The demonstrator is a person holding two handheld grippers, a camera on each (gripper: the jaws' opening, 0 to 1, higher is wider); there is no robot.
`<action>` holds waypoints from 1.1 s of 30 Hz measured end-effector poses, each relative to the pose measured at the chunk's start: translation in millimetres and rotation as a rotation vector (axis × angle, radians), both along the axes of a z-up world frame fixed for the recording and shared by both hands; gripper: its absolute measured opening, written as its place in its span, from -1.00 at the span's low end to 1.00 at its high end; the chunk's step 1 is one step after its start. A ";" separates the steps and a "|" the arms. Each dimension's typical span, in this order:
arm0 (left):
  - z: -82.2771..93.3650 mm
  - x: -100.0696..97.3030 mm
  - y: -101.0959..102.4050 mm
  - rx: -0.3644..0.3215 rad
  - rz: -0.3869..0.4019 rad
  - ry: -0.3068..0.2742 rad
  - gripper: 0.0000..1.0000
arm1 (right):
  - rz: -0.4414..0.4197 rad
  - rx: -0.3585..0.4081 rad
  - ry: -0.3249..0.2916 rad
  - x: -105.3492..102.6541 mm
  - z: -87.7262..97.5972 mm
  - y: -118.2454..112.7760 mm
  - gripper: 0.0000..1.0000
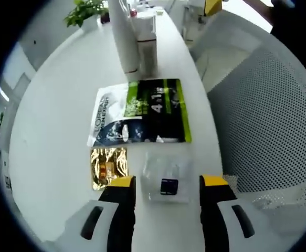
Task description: Arrange the skincare products in the storage area until every visible bottle or jar stands upright without overlapping.
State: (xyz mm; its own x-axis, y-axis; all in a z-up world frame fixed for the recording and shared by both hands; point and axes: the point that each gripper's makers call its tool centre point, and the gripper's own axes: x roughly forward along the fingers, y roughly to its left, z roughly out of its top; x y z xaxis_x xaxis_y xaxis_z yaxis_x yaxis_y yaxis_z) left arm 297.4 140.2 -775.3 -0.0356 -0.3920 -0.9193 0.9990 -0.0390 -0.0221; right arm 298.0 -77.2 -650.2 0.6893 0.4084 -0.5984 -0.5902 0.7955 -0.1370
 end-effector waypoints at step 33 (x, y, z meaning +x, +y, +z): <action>-10.5 4.2 0.0 -0.003 0.127 -0.023 -0.25 | -0.008 -0.001 0.008 -0.9 -3.1 -1.3 0.99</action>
